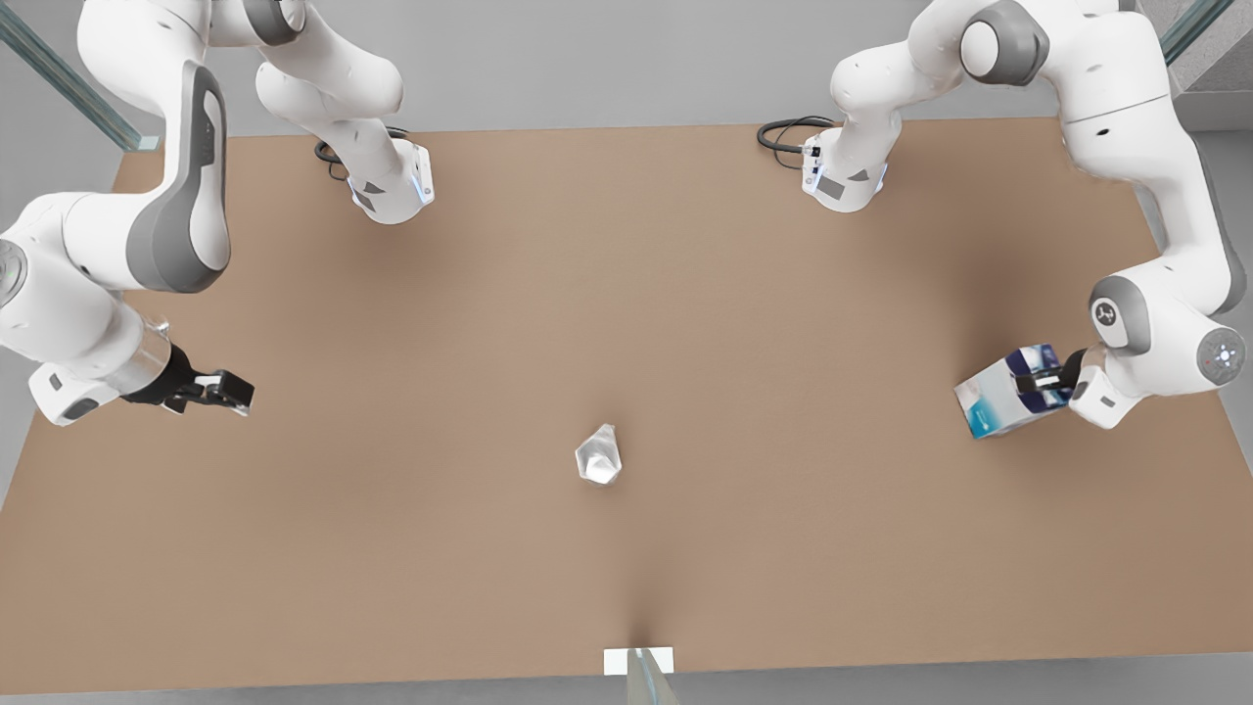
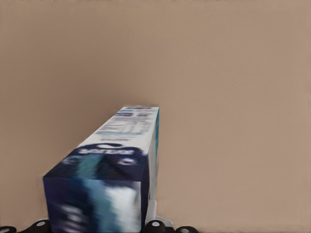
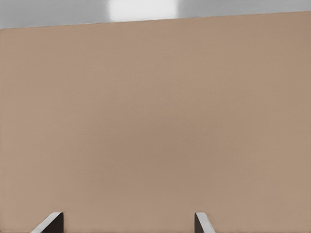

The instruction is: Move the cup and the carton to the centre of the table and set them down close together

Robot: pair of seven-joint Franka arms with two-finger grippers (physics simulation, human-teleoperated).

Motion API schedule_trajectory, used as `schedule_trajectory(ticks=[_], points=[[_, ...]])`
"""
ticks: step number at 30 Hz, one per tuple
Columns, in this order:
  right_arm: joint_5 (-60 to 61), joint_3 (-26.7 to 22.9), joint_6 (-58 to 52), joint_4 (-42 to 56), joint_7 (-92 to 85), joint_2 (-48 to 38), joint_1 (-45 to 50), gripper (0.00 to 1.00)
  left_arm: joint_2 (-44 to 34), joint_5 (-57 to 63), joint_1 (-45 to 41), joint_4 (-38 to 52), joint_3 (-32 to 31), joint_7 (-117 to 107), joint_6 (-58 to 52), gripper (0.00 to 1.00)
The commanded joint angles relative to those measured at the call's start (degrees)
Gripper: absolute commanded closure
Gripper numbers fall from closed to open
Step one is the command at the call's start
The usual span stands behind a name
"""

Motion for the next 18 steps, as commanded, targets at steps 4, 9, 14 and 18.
schedule_trajectory(ticks=[4, 9, 14, 18], points=[[-0.32, 0.02, 0.05, -0.27, 0.25, 0.57, 0.97, 0.0, -4.41, -2.88, -0.45, 2.51, -4.39, -0.74, -5.96, 0.38], [0.03, 0.1, 0.22, -0.1, -0.19, 1.54, 0.71, 0.0, -7.49, -2.71, -0.71, 3.04, -24.77, -15.32, -6.66, 0.37], [-0.24, 0.02, 0.22, -0.1, -0.45, 1.62, 0.79, 0.0, -6.78, -2.27, -13.89, 5.59, -33.13, -40.81, -6.58, 0.36], [-0.24, 0.02, 0.4, -0.1, -0.45, 1.8, 0.44, 0.0, -0.37, -2.62, -25.49, 13.49, -33.13, -58.03, -5.61, 0.36]])
